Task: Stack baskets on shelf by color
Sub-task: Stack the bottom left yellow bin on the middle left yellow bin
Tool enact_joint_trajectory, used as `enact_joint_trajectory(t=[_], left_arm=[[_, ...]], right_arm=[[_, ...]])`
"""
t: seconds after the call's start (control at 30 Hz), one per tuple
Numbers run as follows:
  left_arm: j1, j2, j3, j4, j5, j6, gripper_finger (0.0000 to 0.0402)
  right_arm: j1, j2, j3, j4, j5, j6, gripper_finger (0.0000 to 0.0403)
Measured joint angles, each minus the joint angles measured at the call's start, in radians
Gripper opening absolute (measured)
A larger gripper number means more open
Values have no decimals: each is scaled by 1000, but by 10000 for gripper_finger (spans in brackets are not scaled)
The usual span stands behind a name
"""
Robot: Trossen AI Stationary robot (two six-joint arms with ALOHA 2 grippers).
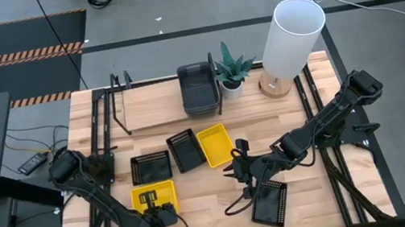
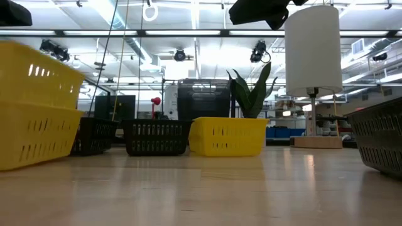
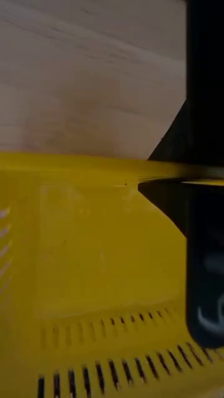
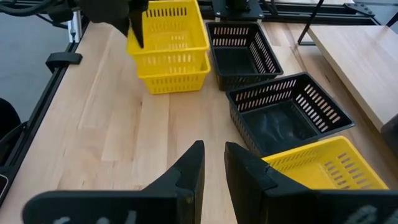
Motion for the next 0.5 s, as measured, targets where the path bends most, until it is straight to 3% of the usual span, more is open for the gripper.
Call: enact_joint_trajectory(t=[0.5], left_arm=[[1,-8,4,-30,0,-1,162]], right_arm=[[0,0,0,1,0,-2,69]])
